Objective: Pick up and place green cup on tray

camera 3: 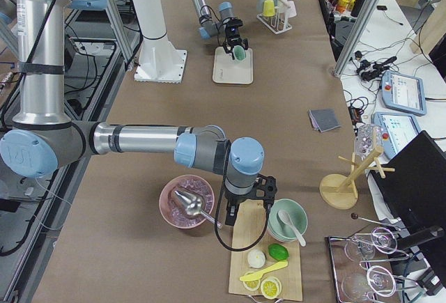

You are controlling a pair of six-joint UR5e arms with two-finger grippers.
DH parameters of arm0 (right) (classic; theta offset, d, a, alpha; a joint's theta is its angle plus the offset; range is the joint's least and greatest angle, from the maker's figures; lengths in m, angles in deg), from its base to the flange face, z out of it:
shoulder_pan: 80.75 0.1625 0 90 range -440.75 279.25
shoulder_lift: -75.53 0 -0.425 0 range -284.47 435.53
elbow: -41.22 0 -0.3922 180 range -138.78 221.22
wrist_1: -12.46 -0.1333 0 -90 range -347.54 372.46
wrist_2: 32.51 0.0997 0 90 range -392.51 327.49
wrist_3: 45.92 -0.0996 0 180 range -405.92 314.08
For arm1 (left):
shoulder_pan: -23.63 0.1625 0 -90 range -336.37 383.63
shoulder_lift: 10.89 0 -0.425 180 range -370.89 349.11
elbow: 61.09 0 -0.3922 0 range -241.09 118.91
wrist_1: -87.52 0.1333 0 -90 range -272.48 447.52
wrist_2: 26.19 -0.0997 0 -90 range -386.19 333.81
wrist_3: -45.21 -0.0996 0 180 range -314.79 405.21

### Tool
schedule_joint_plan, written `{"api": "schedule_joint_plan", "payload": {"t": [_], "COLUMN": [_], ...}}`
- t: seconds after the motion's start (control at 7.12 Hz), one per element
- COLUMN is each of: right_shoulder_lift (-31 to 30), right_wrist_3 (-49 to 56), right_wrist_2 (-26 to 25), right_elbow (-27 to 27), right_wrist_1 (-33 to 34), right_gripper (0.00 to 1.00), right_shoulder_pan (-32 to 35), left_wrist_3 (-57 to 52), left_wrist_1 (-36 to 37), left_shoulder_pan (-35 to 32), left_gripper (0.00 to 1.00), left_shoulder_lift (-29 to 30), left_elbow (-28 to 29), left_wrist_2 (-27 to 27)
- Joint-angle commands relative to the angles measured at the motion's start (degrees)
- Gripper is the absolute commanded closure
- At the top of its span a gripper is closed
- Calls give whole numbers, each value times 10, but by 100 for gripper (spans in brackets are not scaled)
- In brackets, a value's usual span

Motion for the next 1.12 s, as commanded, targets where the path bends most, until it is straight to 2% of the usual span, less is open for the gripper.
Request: {"api": "schedule_joint_plan", "payload": {"t": [0.0, 0.28, 0.42, 0.56, 0.98], "right_shoulder_lift": [-2, -4, -5, -5, -5], "right_wrist_3": [1, 1, 0, -1, -1], "right_wrist_2": [-21, -20, -19, -17, -16], "right_elbow": [0, 0, 0, -1, 0], "right_wrist_1": [-1, -2, -4, -5, -5], "right_gripper": [0, 0, 0, 0, 0], "right_shoulder_pan": [-2, -2, -2, -2, -2], "left_wrist_3": [22, 44, 44, 39, 21], "left_wrist_1": [-28, -22, -17, -12, -17], "left_shoulder_pan": [1, 8, 13, 13, 8], "left_gripper": [72, 71, 55, 2, 1], "left_shoulder_lift": [3, 4, 4, 1, -49], "left_elbow": [14, 16, 16, 16, -15], "left_wrist_2": [4, 6, 7, 7, 5]}}
